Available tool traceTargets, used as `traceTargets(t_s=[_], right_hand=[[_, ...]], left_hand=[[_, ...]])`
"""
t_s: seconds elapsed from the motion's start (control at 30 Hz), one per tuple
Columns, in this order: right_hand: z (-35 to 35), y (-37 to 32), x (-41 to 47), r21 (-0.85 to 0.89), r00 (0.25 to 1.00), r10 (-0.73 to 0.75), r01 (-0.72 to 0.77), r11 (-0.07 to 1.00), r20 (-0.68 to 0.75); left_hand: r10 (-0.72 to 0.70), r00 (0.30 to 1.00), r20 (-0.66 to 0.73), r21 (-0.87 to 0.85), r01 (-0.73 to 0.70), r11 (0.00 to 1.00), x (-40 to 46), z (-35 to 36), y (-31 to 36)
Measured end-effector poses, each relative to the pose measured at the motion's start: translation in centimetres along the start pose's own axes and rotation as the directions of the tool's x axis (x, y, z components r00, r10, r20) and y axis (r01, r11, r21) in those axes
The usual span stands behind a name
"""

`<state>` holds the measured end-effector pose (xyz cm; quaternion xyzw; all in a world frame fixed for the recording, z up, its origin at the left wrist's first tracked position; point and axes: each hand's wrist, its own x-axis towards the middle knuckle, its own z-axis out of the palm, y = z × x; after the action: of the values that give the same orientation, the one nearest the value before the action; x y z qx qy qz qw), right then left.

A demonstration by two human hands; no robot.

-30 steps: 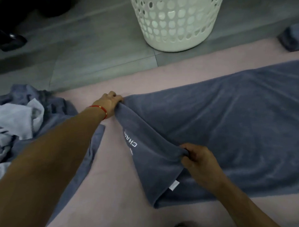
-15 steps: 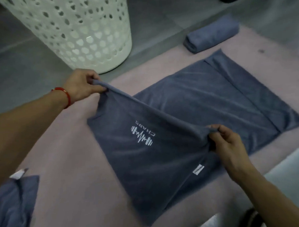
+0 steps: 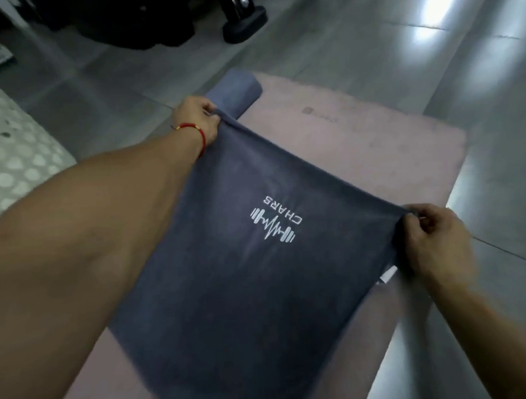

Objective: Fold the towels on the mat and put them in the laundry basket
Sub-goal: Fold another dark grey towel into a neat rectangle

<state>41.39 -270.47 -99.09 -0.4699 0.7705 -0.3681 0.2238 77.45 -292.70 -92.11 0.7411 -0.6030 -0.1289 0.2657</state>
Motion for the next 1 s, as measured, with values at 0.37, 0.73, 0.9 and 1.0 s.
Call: traceTargets(t_s=[0.37, 0.73, 0.9, 1.0], right_hand=[[3.3, 3.6, 0.9, -0.120, 0.973, -0.164, 0.145, 0.982, -0.164], [3.1, 3.2, 0.5, -0.119, 0.985, -0.147, 0.136, 0.984, -0.090], [0.8, 2.1, -0.4, -0.279, 0.970, -0.243, 0.237, 0.931, 0.012], [-2.2, -0.9, -0.8, -0.184, 0.953, -0.301, 0.302, 0.936, 0.034]], left_hand=[[0.011, 0.994, 0.109, 0.148, -0.027, 0.989, 2.4, 7.8, -2.6], [0.225, 0.953, 0.202, 0.161, -0.259, 0.953, 1.2, 4.0, -0.5], [0.399, 0.907, 0.132, 0.191, -0.418, 0.888, -2.2, -2.4, 0.4], [0.458, 0.885, 0.084, 0.228, -0.465, 0.856, -4.6, -7.3, 0.2]])
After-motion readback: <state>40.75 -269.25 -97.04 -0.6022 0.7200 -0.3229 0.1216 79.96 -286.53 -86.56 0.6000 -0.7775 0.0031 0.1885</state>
